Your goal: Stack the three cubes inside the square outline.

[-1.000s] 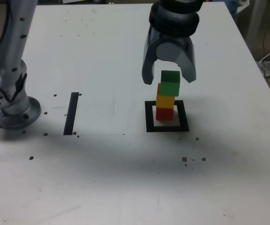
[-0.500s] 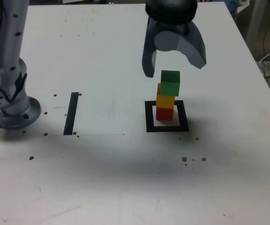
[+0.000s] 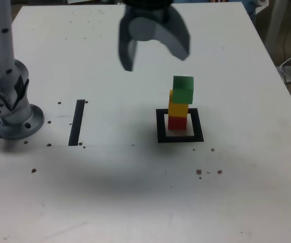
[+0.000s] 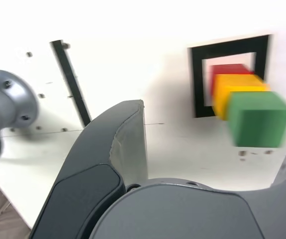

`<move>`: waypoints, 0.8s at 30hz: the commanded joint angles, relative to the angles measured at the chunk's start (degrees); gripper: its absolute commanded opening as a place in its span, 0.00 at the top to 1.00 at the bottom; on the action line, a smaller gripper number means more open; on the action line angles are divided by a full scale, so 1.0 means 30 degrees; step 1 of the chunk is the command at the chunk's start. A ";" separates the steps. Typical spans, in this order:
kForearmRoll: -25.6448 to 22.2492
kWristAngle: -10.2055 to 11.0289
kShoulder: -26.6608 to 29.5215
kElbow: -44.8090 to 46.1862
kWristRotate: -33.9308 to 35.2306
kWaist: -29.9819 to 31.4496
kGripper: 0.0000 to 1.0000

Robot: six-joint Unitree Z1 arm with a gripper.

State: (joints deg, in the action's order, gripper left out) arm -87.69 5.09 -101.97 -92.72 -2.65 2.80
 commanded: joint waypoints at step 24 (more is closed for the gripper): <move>0.4849 -0.0510 0.5655 1.2242 -0.0344 -0.1197 0.00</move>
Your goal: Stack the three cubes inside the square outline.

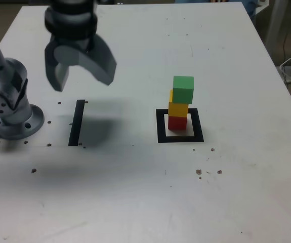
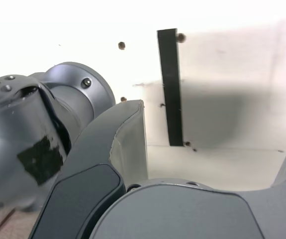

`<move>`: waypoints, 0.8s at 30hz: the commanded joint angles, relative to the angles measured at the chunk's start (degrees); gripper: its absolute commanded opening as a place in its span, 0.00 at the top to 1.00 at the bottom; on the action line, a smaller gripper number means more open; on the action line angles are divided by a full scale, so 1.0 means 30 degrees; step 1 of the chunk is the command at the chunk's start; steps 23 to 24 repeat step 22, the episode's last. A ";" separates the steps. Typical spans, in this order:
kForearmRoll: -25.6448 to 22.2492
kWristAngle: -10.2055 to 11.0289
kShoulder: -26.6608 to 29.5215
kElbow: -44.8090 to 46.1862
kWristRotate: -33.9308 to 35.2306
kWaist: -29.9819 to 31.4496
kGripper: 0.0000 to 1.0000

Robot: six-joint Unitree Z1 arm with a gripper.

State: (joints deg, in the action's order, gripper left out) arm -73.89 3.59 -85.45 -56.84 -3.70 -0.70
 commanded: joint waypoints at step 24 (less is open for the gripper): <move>0.4126 -0.0196 0.0589 0.4063 0.0378 -0.0148 0.01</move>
